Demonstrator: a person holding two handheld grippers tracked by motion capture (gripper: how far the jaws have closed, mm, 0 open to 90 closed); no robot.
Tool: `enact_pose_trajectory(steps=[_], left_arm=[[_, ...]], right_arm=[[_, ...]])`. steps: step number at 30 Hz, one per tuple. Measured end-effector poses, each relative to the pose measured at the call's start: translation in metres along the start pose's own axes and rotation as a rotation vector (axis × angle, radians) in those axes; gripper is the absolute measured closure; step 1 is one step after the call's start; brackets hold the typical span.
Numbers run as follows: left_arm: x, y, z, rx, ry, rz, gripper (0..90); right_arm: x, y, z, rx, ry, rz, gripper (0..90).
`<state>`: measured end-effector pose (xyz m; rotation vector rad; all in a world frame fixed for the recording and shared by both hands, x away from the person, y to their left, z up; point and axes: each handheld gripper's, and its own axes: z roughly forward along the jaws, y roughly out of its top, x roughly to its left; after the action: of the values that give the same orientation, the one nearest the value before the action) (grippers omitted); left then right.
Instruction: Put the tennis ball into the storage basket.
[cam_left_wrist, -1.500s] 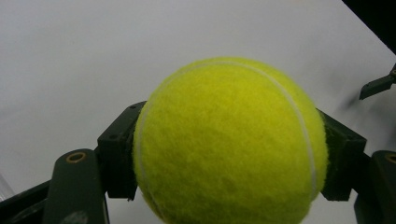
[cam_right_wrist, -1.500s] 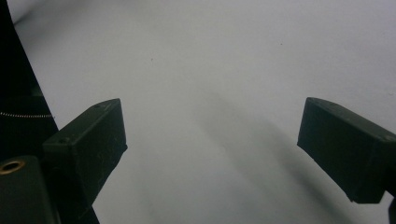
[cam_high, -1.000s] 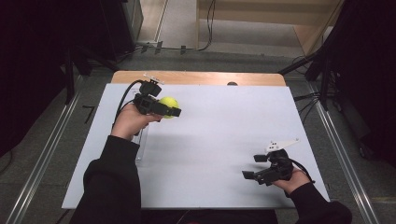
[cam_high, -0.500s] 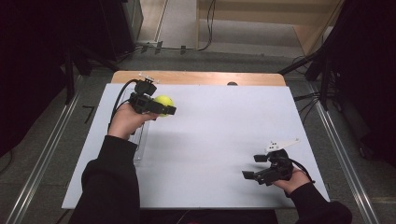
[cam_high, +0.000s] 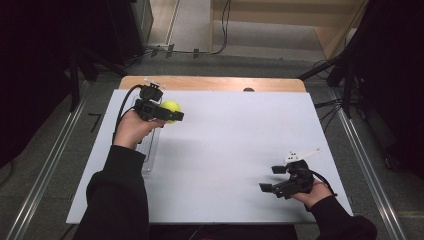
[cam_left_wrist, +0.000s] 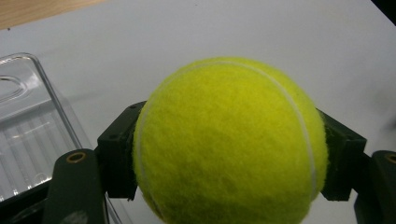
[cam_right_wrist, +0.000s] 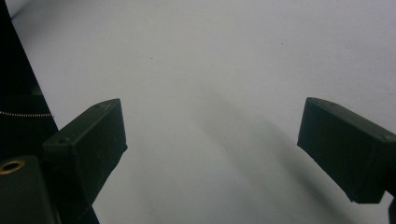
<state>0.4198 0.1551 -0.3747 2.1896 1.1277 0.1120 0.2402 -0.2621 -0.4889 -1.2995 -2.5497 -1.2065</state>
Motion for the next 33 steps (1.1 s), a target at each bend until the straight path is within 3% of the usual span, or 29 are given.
enact_pose_trajectory(steps=[33], left_arm=[[0.032,-0.012,-0.008,-0.043,0.108,-0.088,26.0]], right_arm=[[-0.001,0.0,0.001,0.003,0.0,-0.003,6.2]])
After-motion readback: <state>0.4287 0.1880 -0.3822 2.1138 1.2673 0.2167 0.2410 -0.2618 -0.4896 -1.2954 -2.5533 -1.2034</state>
